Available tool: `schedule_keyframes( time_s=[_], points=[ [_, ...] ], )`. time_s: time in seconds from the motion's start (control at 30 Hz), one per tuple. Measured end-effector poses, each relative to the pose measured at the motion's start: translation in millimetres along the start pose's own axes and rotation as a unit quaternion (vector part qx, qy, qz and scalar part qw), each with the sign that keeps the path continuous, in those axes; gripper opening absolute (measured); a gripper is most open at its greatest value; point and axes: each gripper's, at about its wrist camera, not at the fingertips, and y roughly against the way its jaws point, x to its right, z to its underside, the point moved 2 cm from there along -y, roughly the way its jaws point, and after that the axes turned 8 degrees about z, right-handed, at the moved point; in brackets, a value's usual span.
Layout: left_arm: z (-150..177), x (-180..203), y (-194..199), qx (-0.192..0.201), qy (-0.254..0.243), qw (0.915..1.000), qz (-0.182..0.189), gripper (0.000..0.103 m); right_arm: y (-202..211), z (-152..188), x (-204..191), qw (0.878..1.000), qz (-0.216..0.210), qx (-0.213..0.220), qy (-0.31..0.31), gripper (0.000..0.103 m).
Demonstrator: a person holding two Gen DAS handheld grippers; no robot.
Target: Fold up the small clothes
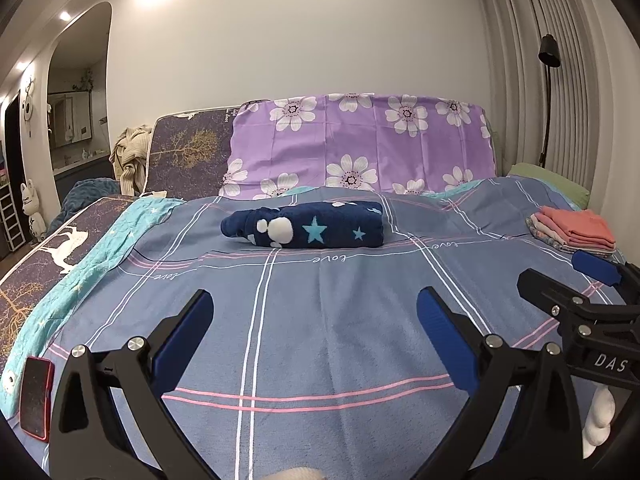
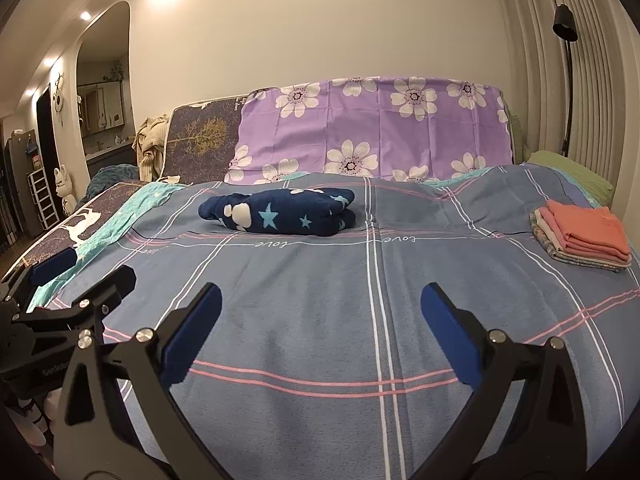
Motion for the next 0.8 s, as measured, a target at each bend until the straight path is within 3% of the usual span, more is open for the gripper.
schedule_keyframes(
  time_s=[0.8],
  points=[
    [5.5, -0.9, -5.9, -0.013, -0.005, 0.9999, -0.002, 0.102, 2.2, 1.0, -6.8, 1.0, -0.002, 0.0, 0.009, 0.101]
  ],
)
